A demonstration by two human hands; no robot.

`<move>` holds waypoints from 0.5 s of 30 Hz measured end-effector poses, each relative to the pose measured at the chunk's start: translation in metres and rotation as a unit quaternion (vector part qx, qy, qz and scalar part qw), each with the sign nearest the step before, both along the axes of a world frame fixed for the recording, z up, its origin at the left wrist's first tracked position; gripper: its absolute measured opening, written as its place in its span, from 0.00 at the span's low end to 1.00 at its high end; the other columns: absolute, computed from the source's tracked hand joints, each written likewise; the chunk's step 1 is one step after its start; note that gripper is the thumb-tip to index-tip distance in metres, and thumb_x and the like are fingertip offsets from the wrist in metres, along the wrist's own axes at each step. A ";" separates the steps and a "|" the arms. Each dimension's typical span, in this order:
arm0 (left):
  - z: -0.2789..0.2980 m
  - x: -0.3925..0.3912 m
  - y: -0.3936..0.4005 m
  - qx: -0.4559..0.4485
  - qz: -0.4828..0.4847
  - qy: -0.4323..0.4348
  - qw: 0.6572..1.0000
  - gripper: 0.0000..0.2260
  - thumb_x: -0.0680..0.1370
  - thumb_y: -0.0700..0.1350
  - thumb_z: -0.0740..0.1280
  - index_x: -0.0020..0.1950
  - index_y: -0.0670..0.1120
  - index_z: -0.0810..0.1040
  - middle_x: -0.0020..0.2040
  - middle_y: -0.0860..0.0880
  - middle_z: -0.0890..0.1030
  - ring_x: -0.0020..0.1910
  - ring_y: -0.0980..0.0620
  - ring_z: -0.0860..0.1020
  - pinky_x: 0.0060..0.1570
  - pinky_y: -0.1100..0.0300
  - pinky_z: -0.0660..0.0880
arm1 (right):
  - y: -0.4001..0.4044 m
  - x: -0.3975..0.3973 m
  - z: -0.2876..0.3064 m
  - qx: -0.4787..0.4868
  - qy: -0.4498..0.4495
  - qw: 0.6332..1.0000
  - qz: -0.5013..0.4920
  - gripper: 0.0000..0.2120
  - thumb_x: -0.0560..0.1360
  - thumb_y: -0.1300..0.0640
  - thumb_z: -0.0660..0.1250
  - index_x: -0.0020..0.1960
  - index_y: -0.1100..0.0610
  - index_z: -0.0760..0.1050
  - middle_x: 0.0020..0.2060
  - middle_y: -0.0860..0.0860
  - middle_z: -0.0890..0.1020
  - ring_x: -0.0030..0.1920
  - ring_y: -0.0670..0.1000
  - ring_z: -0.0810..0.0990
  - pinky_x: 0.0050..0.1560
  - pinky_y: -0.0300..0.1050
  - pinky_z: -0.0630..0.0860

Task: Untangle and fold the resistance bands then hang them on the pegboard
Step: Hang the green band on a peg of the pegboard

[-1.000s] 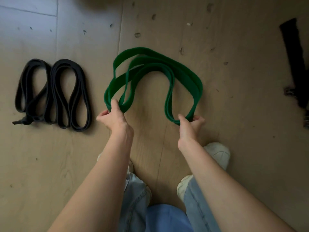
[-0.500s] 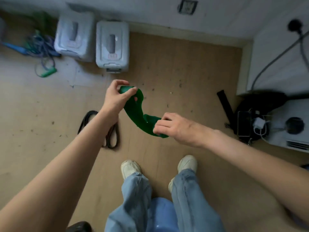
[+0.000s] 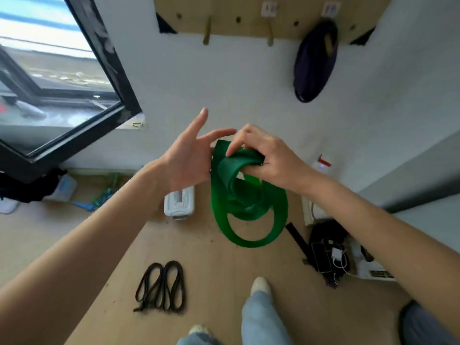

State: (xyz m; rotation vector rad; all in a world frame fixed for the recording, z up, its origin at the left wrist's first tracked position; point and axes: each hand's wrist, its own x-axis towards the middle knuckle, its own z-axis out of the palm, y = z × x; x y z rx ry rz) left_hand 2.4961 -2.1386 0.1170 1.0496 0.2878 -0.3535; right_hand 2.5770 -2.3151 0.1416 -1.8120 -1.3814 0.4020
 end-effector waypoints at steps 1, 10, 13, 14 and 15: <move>0.015 0.011 0.000 0.006 -0.026 -0.002 1.000 0.35 0.71 0.71 0.52 0.68 0.50 0.69 0.65 0.41 0.75 0.62 0.41 0.75 0.59 0.45 0.73 | 0.000 0.011 0.010 0.001 -0.011 1.000 -0.023 0.11 0.68 0.68 0.70 0.50 0.61 0.76 0.43 0.51 0.74 0.39 0.37 0.73 0.42 0.28 0.67; 0.054 0.090 -0.037 0.323 -0.088 -0.037 0.942 0.41 0.65 0.55 0.76 0.72 0.56 0.58 0.61 0.45 0.77 0.54 0.49 0.80 0.57 0.51 0.76 | -0.002 0.105 0.022 -0.049 0.013 0.991 -0.127 0.11 0.66 0.58 0.74 0.43 0.58 0.73 0.34 0.46 0.76 0.35 0.44 0.75 0.37 0.35 0.72; 0.063 0.111 -0.036 0.343 -0.062 -0.052 0.936 0.37 0.71 0.41 0.72 0.73 0.55 0.55 0.56 0.46 0.78 0.49 0.50 0.81 0.51 0.56 0.79 | 0.002 0.131 0.028 -0.051 0.063 0.990 -0.119 0.11 0.66 0.60 0.74 0.45 0.57 0.74 0.36 0.44 0.77 0.38 0.47 0.77 0.39 0.32 0.72; 0.069 0.118 -0.033 0.352 -0.070 -0.059 0.931 0.35 0.72 0.39 0.70 0.73 0.55 0.56 0.56 0.46 0.78 0.49 0.50 0.81 0.50 0.58 0.79 | 0.003 0.139 0.031 -0.050 0.079 0.990 -0.102 0.11 0.67 0.60 0.73 0.46 0.55 0.74 0.38 0.44 0.77 0.40 0.48 0.78 0.41 0.33 0.74; 0.076 0.125 -0.028 0.356 -0.077 -0.068 0.929 0.34 0.73 0.38 0.70 0.72 0.56 0.57 0.55 0.45 0.78 0.49 0.50 0.81 0.50 0.58 0.79 | 0.003 0.147 0.035 -0.043 0.101 0.991 -0.082 0.10 0.68 0.59 0.73 0.47 0.53 0.74 0.40 0.44 0.78 0.42 0.47 0.79 0.44 0.35 0.76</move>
